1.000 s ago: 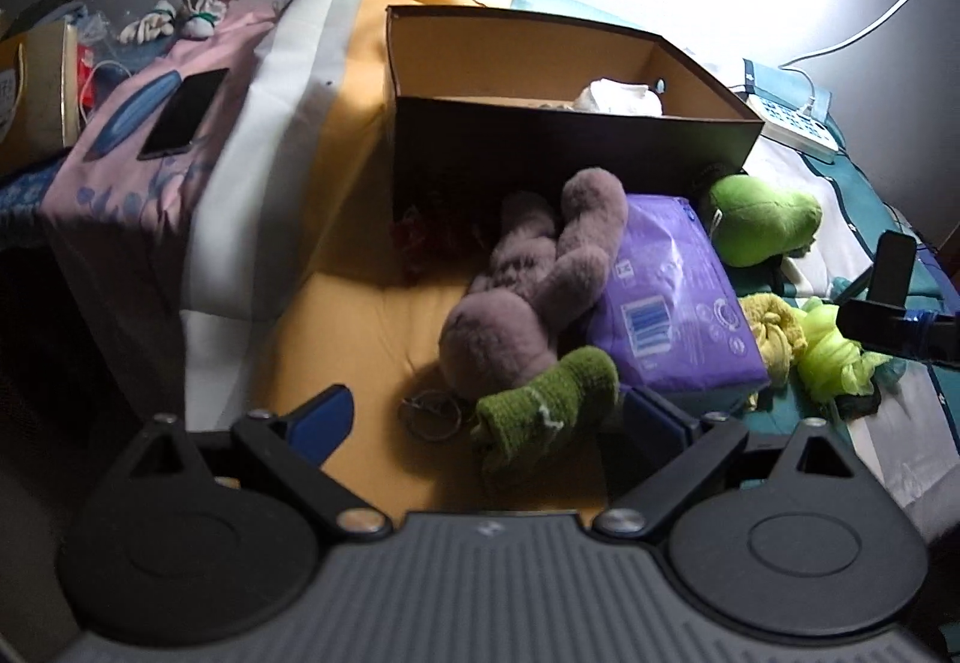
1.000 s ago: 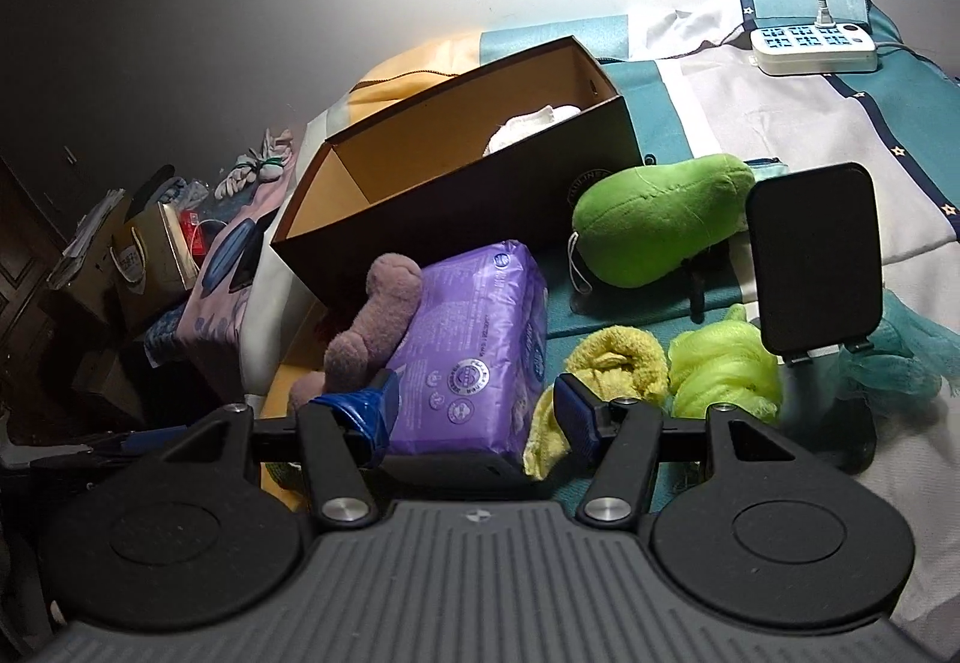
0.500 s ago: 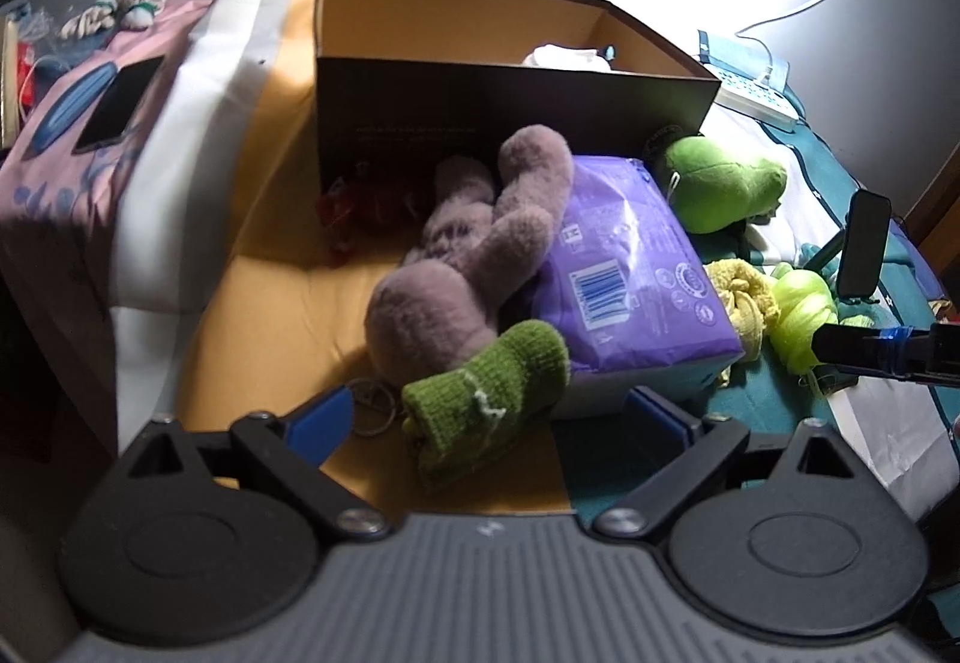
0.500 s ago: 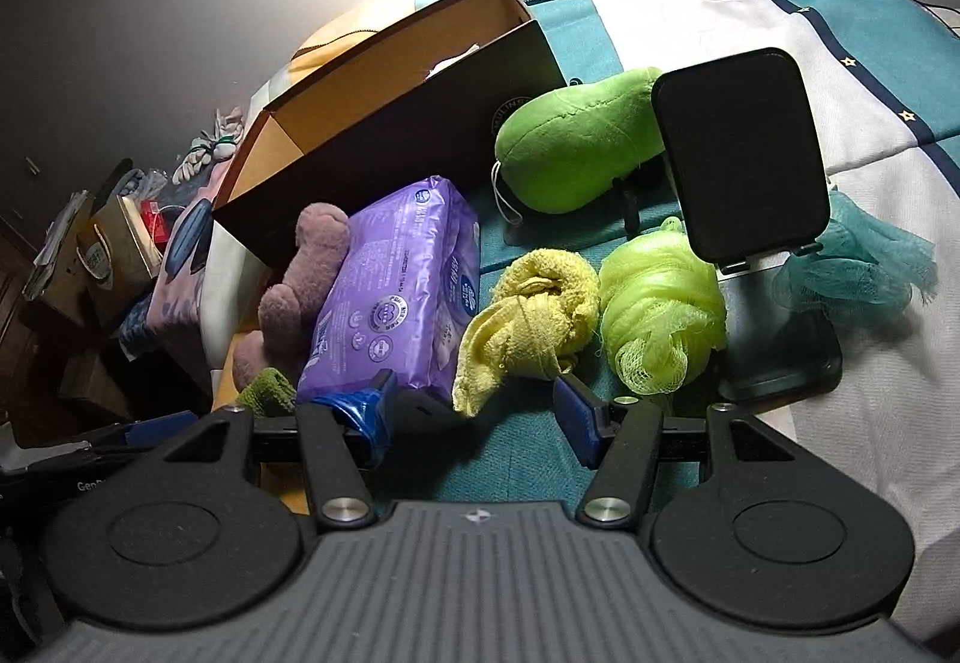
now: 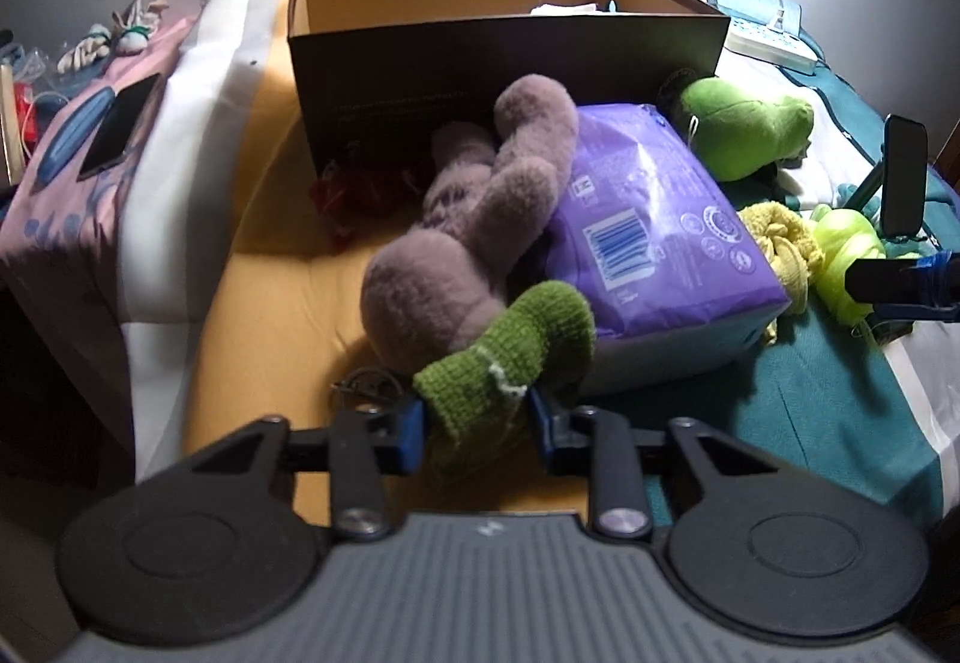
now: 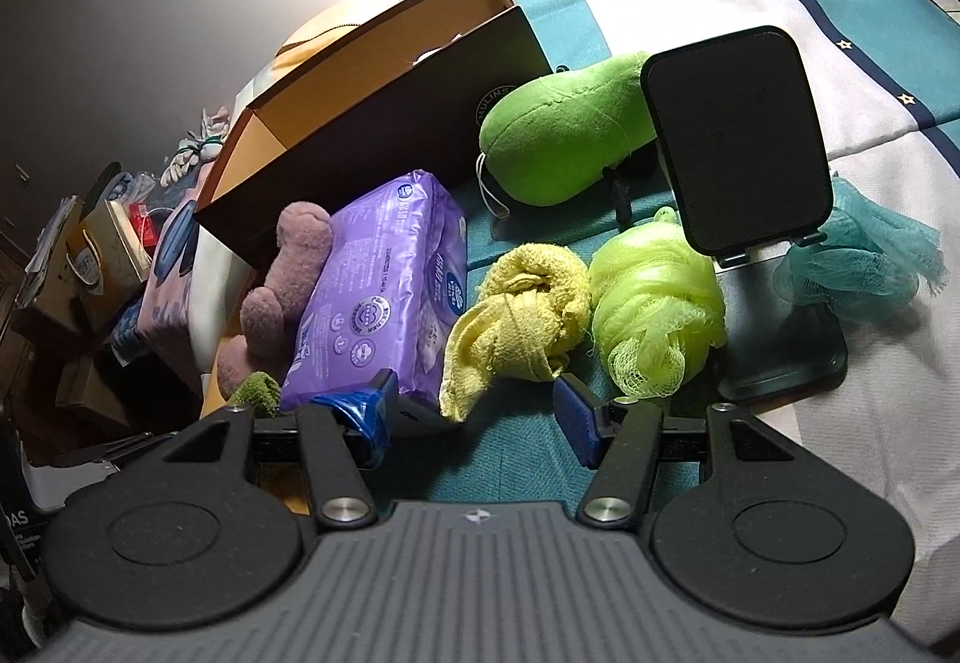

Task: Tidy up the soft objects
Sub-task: 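Grasp the green sock with the left tool while the right tool grasps the yellow towel, then lift the green sock and yellow towel over the box with both tools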

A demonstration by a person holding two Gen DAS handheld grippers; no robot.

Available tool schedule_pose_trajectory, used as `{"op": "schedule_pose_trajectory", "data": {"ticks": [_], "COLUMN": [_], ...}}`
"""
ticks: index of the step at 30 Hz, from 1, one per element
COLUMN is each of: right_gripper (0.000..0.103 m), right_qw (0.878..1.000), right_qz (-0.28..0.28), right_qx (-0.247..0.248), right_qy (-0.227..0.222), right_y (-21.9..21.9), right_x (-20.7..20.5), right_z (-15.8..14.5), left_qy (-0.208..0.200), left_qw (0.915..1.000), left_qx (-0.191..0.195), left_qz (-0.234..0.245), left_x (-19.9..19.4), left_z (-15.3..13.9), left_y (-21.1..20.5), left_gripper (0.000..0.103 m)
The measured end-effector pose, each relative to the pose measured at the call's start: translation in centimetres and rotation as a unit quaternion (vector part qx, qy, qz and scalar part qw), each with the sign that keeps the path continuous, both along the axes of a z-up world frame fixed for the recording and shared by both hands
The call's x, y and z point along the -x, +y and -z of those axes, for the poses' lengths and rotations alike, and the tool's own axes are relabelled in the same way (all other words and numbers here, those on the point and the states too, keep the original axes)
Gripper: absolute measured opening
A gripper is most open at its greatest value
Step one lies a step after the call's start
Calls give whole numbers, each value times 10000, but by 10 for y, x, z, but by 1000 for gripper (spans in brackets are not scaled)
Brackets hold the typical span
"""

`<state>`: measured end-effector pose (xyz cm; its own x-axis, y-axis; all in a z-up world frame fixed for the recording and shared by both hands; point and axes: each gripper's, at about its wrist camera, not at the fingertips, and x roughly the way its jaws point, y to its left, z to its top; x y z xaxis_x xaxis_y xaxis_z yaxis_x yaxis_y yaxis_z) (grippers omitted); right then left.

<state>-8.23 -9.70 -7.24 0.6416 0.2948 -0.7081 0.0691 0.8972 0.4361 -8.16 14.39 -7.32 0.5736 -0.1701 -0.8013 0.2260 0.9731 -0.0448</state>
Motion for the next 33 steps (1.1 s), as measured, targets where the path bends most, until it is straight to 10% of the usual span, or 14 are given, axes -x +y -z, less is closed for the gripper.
{"op": "schedule_pose_trajectory", "data": {"ticks": [15, 26, 33], "right_gripper": [43, 41, 40], "right_qw": [9996, 9843, 9811], "right_qz": [232, -139, -555], "right_qx": [39, 1677, 1848], "right_qy": [-162, -538, -139], "right_y": [-9, 21, 25], "right_x": [-10, -65, -77], "right_z": [-7, 7, 31], "left_qy": [-275, -638, -747], "left_qw": [9973, 9927, 9914], "left_qx": [659, 1021, 1077], "left_qz": [150, 11, 1], "left_x": [9, -4, -9], "left_z": [-37, -65, -75], "left_y": [17, 23, 24], "left_gripper": [12, 12, 12]}}
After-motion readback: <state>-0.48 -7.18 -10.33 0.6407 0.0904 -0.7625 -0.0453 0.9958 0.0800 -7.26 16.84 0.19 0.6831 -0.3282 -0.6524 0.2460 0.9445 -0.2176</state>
